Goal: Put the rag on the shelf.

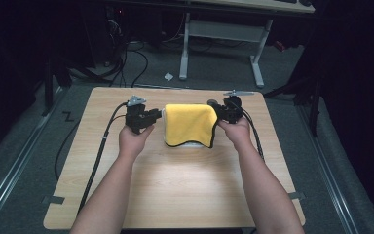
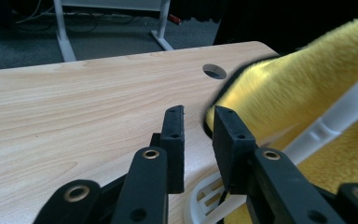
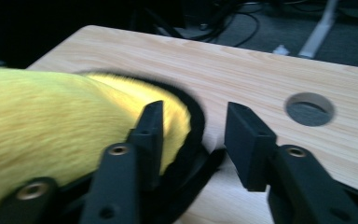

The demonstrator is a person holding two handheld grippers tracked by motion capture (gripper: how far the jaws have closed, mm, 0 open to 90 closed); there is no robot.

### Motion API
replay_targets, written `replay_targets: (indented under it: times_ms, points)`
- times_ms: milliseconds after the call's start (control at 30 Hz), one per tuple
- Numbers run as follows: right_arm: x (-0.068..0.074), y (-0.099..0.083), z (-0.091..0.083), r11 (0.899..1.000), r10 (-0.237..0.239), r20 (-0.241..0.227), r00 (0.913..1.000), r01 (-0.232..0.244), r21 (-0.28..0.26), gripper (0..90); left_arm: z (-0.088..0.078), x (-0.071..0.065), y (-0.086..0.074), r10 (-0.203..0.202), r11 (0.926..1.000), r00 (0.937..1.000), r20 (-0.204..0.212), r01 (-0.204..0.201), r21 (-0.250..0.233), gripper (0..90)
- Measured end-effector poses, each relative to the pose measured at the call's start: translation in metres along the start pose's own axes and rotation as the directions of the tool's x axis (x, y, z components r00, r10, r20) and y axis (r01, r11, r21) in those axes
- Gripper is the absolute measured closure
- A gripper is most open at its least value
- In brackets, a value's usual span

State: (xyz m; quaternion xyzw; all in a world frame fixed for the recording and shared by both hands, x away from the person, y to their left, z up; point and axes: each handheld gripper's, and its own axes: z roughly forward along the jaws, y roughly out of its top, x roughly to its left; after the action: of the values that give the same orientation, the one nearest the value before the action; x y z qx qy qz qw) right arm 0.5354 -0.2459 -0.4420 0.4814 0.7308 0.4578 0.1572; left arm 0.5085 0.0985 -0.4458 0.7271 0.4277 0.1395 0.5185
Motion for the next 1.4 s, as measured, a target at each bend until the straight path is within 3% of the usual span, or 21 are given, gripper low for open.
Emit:
replay_targets:
  times_ms: [133, 200, 333, 567, 933, 1400]
  points:
    - [0.000, 0.006, -0.008, 0.999, -0.012, 0.032, 0.9994, 0.013, -0.034, 53.7, -0.005, 0.000, 0.001, -0.005, 0.9999, 1.0000, -0.001, 0.005, -0.015, 72.3]
    - [0.002, 0.013, -0.016, 0.997, -0.041, 0.068, 0.9968, 0.045, -0.064, 54.2, -0.007, 0.000, 0.002, -0.006, 0.9998, 1.0000, -0.002, 0.006, -0.020, 71.2]
    - [0.004, 0.019, -0.024, 0.995, -0.038, 0.090, 0.9952, 0.046, -0.090, 55.4, -0.011, 0.001, 0.002, -0.012, 0.9997, 0.9999, -0.008, 0.012, -0.021, 70.9]
    - [0.002, 0.021, -0.039, 0.993, -0.056, 0.137, 0.9889, 0.070, -0.096, 57.9, -0.015, 0.003, -0.001, -0.023, 0.9996, 0.9996, -0.015, 0.022, -0.018, 69.4]
    - [-0.005, 0.002, -0.054, 0.993, -0.072, 0.181, 0.9808, 0.088, -0.084, 61.3, -0.021, 0.005, -0.008, -0.022, 0.9996, 0.9996, -0.017, 0.021, -0.016, 67.2]
    - [0.002, -0.030, -0.061, 0.990, -0.123, 0.193, 0.9735, 0.133, -0.043, 58.9, -0.037, 0.014, -0.042, -0.039, 0.9992, 0.9989, -0.027, 0.039, -0.006, 62.7]
